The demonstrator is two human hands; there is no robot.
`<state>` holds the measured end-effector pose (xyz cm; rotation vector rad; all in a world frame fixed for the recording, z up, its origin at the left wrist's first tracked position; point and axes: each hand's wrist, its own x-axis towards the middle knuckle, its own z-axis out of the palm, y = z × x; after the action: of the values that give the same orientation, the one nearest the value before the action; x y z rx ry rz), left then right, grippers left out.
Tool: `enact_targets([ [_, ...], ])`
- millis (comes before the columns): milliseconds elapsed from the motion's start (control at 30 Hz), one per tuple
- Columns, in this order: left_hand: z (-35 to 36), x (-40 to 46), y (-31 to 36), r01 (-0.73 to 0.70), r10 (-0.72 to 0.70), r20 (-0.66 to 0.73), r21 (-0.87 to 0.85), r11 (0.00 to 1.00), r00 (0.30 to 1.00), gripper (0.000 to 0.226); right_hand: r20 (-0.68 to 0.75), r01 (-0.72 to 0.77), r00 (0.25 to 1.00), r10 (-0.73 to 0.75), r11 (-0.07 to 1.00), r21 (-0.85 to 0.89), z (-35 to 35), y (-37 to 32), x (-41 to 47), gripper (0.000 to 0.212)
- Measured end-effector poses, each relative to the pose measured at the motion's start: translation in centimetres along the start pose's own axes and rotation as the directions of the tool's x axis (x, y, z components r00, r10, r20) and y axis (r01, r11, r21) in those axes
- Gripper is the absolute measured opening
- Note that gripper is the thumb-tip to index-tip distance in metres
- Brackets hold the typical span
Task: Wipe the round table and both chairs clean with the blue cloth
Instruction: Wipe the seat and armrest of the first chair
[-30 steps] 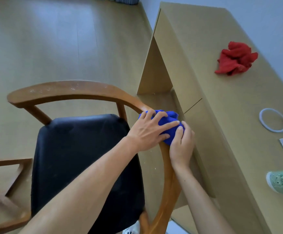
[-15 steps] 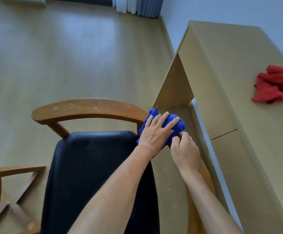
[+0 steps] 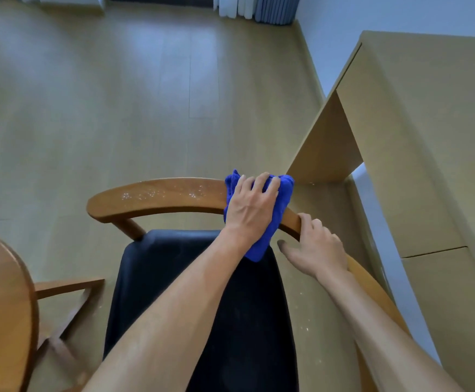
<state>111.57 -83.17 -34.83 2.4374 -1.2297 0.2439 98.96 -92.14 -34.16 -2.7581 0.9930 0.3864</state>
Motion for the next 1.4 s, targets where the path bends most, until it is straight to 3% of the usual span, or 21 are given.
enact_targets([
  [100,0.1,-0.3,0.4,-0.048,0.048,0.065,0.004,0.999,0.997,0.028,0.022,0.009,1.0,-0.008,0.999,-0.04,0.0,-0.1,1.1,0.045],
  [233,0.1,-1.1,-1.2,-0.149,0.137,0.21,0.042,0.988,0.968,0.063,0.035,0.029,0.999,-0.028,0.999,-0.031,0.1,0.3,2.3,0.026],
  [333,-0.1,-0.9,-2.3,-0.193,0.188,0.141,0.02,0.981,0.972,0.056,-0.021,0.031,0.999,-0.032,0.999,-0.034,0.4,0.4,2.2,0.026],
  [400,-0.6,-0.9,-3.7,-0.167,0.167,0.087,-0.008,0.986,0.982,0.052,-0.052,0.062,0.996,-0.066,0.996,-0.065,0.7,0.4,2.0,0.043],
  [500,-2.4,-2.2,-8.8,-0.05,0.05,-0.006,-0.01,0.999,0.999,0.052,-0.09,0.072,0.992,-0.086,0.988,-0.14,0.9,0.4,2.0,0.075],
  [633,-6.5,-6.3,-17.5,0.189,-0.187,-0.04,0.061,0.98,0.982,0.056,-0.078,0.049,0.995,-0.064,0.983,-0.176,0.8,0.2,1.8,0.084],
  [767,-8.8,-9.4,-21.1,0.522,-0.524,-0.023,-0.053,0.851,0.852,0.062,-0.06,0.041,0.997,-0.05,0.989,-0.142,0.6,0.1,1.7,0.084],
  [867,-8.2,-8.7,-20.0,0.662,-0.666,-0.075,-0.069,0.746,0.743,0.055,-0.058,0.048,0.997,-0.054,0.993,-0.105,0.5,0.1,1.7,0.085],
  [900,-7.8,-8.2,-19.2,0.654,-0.653,-0.11,-0.034,0.756,0.749,0.053,-0.058,0.052,0.997,-0.058,0.994,-0.099,0.5,0.0,1.7,0.085],
  [1000,-5.4,-5.0,-14.3,0.471,-0.461,-0.129,0.057,0.881,0.878,0.046,-0.054,0.064,0.996,-0.069,0.994,-0.089,0.7,0.1,1.8,0.084],
  [1133,-1.4,-0.3,-3.8,0.215,-0.214,0.061,0.001,0.977,0.975,0.044,-0.058,0.071,0.995,-0.076,0.995,-0.072,0.8,0.2,2.0,0.084],
  [1233,-0.9,-0.2,-2.9,0.095,-0.093,0.184,-0.004,0.995,0.979,0.048,-0.058,0.063,0.996,-0.067,0.996,-0.062,0.7,0.2,2.1,0.081],
  [1300,-2.5,-1.2,-6.4,0.119,-0.118,0.15,0.003,0.993,0.982,0.051,-0.055,0.068,0.996,-0.072,0.995,-0.07,0.6,0.3,2.0,0.078],
  [1400,-5.8,-3.7,-13.5,0.322,-0.323,0.093,0.027,0.946,0.942,0.056,-0.06,0.074,0.995,-0.079,0.993,-0.09,0.6,0.2,2.0,0.077],
])
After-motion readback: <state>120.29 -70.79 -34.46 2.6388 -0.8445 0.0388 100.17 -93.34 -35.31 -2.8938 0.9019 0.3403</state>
